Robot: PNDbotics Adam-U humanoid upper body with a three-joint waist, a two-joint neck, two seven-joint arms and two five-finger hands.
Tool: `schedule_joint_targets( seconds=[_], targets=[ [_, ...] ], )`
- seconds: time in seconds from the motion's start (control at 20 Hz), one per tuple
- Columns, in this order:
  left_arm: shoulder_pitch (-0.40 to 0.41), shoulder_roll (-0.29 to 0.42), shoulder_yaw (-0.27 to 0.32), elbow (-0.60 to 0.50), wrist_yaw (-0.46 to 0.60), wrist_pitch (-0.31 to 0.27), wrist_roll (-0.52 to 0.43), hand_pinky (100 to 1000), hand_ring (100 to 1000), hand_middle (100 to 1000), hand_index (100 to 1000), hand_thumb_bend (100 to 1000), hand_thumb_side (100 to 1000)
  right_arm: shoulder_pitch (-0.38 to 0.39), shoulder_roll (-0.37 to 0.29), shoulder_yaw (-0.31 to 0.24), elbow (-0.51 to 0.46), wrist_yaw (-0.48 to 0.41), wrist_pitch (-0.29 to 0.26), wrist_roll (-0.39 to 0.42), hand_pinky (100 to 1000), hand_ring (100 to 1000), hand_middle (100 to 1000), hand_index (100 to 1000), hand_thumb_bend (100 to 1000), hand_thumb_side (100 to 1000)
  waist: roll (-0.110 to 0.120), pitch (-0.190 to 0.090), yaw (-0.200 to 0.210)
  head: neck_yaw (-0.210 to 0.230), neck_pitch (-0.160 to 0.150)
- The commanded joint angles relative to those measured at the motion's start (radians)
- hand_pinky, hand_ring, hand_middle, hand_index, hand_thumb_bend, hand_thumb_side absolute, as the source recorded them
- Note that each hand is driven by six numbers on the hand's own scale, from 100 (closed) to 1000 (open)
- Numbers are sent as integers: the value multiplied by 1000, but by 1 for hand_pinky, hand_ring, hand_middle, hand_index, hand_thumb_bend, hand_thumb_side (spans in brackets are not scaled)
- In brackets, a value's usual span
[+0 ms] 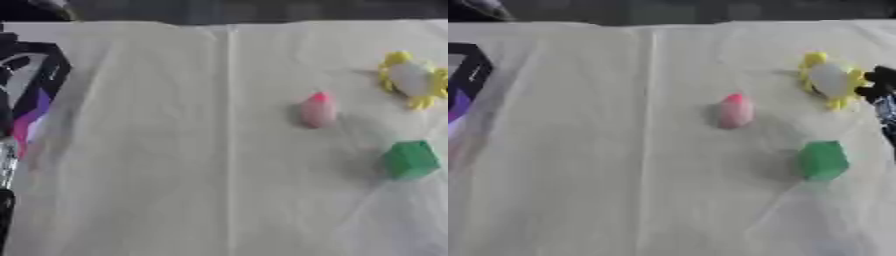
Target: Pick up the objects with one hand, pass them to the other hand, and then place them into the box on the other side of the table.
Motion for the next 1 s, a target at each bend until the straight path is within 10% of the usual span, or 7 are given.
schedule_joint_targets(
  seconds=[0.05,1.0],
  targets=[
    [-9,29,4,-17,1,0,3,726,694,629,756,102,804,-6,-25,-4,-21,3,0,-1,925,795,810,856,100,580,0,-5,0,-3,-9],
    [5,57,8,-12,-3,1,7,726,697,628,755,100,805,65,-190,4,-21,-19,-110,25,932,829,841,877,100,558,-21,-15,-10,-104,-4]
  ],
)
